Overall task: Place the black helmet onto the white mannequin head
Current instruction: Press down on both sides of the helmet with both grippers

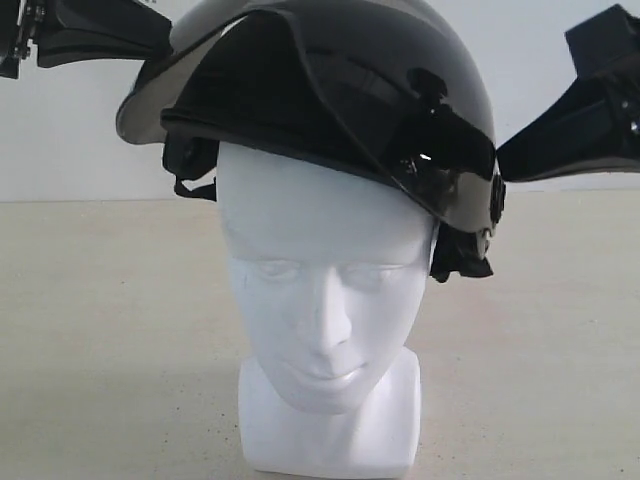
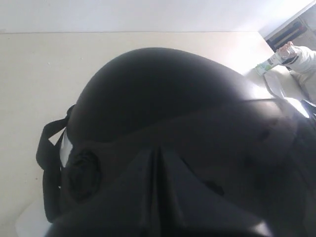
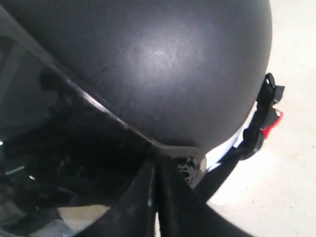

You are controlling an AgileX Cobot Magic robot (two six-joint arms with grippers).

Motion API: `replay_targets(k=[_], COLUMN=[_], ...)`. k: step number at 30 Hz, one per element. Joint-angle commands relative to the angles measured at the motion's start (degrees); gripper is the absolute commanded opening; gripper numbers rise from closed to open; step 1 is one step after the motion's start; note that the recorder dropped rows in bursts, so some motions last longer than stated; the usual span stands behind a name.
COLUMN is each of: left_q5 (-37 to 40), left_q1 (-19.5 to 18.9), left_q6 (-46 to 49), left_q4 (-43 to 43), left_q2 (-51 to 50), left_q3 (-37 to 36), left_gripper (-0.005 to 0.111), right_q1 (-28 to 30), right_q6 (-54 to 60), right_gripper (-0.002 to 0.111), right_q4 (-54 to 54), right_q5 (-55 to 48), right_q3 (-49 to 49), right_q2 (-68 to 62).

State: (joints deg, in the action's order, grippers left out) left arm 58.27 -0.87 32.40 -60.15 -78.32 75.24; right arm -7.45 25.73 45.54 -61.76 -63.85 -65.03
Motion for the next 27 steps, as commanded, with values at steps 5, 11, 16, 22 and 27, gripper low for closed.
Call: replay_targets(k=[5, 11, 16, 22, 27], left_q5=[2.22, -0.10, -0.03, 6.98, 11.70], left_q1=[0.10, 0.10, 0.10, 0.10, 0.10], left_q6=[2.16, 2.16, 3.26, 3.26, 4.85], left_q4=[-0.57, -0.57, -2.22, -2.22, -2.39], left_q2=[-0.10, -0.10, -1.59, -5.44, -7.51], left_q3=[0.44, 0.44, 0.44, 0.44, 0.44], left_gripper=[0.004, 0.004, 0.004, 0.004, 0.004], right_q1=[-0.49, -0.49, -0.49, -0.49, -0.49], right_q6=[-4.85, -4.85, -0.58, 2.51, 3.29], right_gripper=[0.000, 0.000, 0.000, 0.000, 0.000], right_q4=[3.10, 5.44, 13.50, 18.49, 19.84], right_q5=[7.99, 14.00, 12.51, 7.28, 2.22], right_q3=[-5.49, -6.19, -6.19, -6.19, -6.19], right_q2=[3.05, 2.31, -2.56, -6.35, -6.77])
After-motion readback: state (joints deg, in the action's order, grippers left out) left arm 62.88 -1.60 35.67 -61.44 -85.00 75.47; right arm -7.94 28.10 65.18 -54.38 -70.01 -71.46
